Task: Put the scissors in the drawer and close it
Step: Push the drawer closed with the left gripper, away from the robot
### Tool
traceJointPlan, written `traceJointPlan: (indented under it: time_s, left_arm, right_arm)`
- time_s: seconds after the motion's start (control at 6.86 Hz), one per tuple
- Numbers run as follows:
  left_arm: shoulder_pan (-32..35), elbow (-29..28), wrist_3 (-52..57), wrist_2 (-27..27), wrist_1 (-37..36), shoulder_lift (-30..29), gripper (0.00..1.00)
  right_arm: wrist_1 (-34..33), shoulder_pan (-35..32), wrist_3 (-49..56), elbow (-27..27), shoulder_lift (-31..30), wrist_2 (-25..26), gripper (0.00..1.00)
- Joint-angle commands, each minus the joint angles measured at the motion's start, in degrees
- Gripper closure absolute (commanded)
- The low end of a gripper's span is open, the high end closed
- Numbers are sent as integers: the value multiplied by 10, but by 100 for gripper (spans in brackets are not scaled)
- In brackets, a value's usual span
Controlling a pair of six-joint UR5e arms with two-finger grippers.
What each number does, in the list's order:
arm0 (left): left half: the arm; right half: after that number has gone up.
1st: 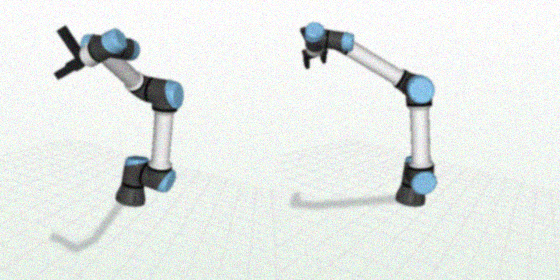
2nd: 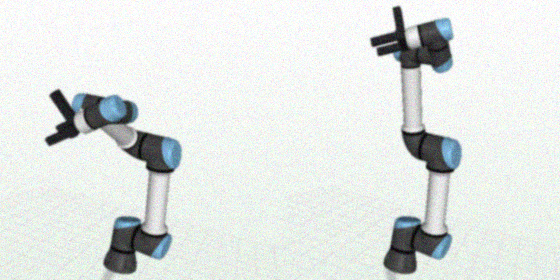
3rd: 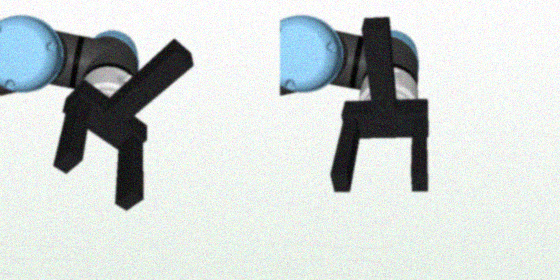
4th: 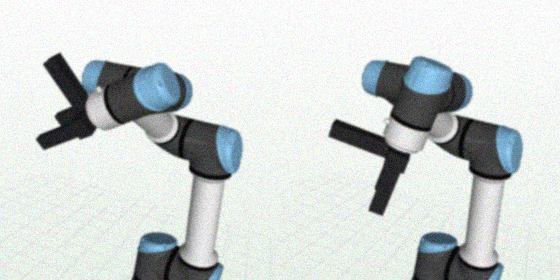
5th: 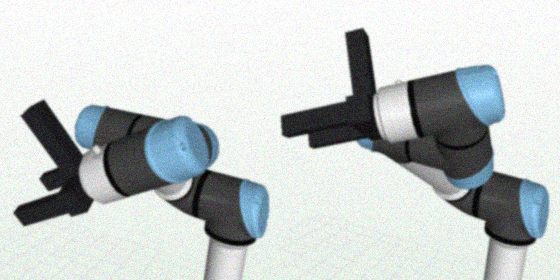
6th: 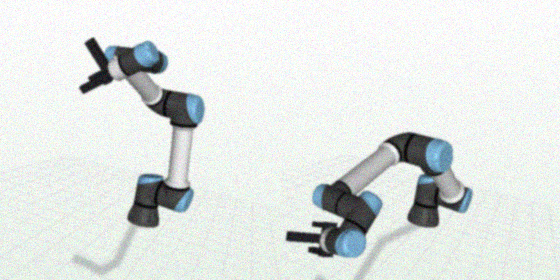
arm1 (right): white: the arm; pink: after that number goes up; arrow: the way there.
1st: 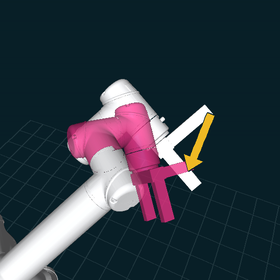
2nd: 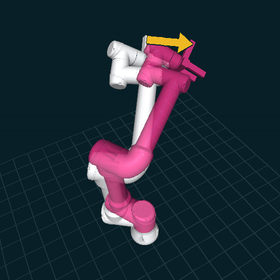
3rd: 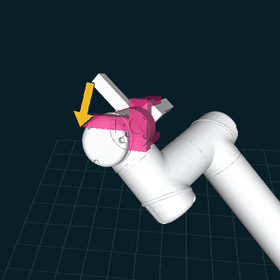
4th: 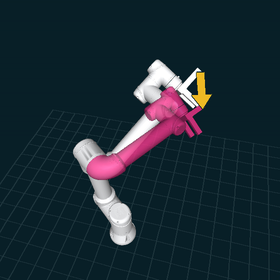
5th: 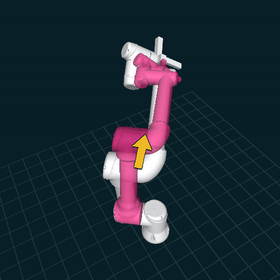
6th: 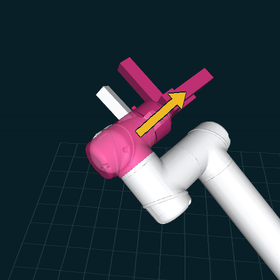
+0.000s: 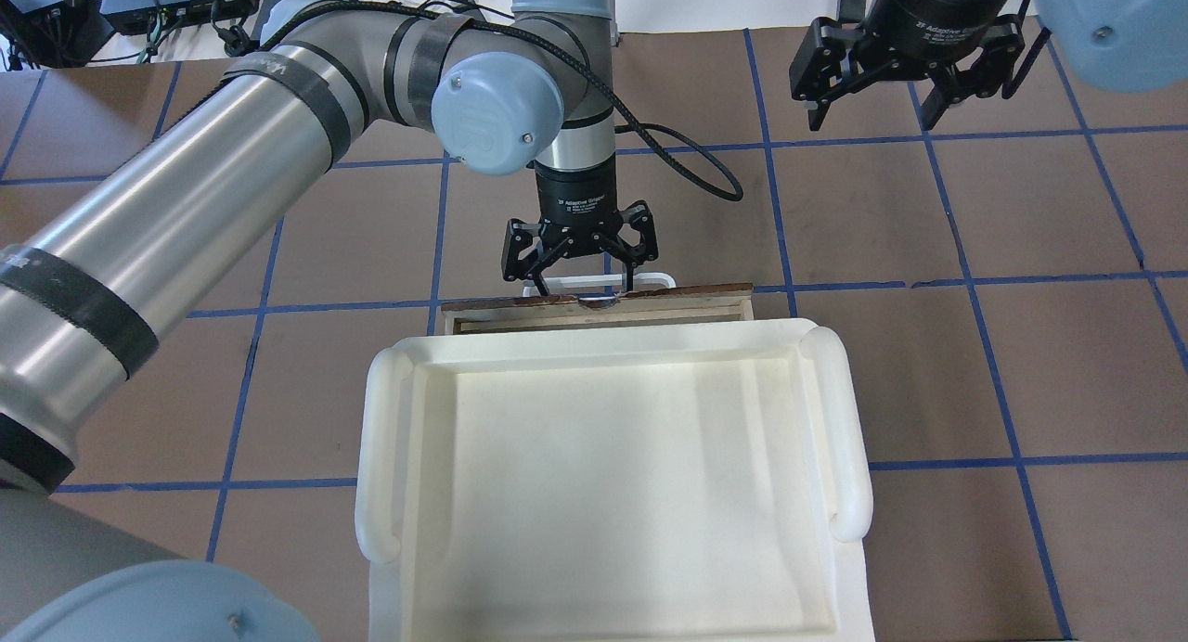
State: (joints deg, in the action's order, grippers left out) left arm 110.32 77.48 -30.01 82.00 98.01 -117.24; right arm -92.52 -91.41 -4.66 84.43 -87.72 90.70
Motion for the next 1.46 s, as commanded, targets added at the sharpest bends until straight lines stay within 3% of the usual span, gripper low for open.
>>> traceJointPlan:
  time_s: [0.0,0.15,0.58,1.02,1.31]
  left_arm:
    - [-7,-7,3,8,-4,14,0]
    - [-15,-9,5,11,-53,11,0]
    - [-17,-1,6,14,-101,-17,0]
    - [-15,2,5,19,-27,-9,0]
    - [-13,4,0,19,-17,-15,0]
  right_arm:
    - [0,0,0,-1,0,0,0]
    - [-3,0,1,-1,0,0,0]
    - [-7,0,2,0,0,0,0]
    - [-7,0,1,0,0,0,0]
    - [-7,0,1,0,0,0,0]
